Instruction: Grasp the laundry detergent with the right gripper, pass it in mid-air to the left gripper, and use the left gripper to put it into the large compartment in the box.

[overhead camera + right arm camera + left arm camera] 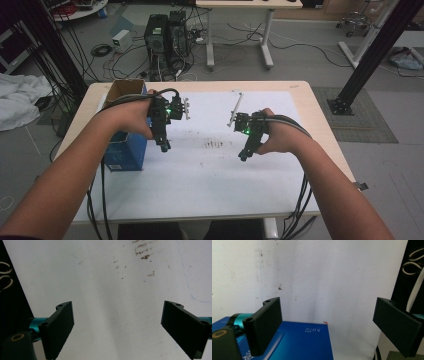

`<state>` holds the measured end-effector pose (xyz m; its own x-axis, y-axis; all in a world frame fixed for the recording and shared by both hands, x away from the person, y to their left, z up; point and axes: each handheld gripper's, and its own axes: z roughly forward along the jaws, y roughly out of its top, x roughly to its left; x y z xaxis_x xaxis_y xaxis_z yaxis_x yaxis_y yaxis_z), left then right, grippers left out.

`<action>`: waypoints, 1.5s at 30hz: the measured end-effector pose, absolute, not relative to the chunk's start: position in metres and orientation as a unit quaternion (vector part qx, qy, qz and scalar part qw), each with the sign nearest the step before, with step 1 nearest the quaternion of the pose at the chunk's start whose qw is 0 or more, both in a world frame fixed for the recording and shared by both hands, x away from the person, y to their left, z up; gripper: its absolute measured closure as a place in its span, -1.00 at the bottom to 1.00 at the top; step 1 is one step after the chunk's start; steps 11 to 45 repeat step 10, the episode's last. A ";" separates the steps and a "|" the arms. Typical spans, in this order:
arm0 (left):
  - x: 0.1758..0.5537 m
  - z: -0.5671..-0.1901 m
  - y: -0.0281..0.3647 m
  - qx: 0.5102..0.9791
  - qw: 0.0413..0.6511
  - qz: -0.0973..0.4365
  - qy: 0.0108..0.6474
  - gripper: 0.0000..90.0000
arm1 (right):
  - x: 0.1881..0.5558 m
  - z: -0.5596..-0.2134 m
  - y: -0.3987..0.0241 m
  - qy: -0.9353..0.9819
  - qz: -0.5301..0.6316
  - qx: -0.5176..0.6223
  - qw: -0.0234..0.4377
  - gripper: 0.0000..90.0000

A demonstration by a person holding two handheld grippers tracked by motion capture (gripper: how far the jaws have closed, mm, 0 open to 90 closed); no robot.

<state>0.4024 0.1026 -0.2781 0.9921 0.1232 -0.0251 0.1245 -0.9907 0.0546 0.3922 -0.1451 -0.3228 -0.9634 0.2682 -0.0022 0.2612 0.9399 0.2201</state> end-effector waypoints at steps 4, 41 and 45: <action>0.403 -0.278 0.103 0.998 0.030 -0.012 0.062 -0.81 | 0.393 -0.323 -0.145 0.985 0.109 0.135 0.017 -0.77; 0.402 -0.277 0.103 0.998 0.034 -0.013 0.059 -0.81 | 0.393 -0.323 -0.143 0.984 0.110 0.136 0.018 -0.77; 0.402 -0.277 0.103 0.998 0.034 -0.013 0.059 -0.81 | 0.393 -0.323 -0.143 0.984 0.110 0.136 0.018 -0.77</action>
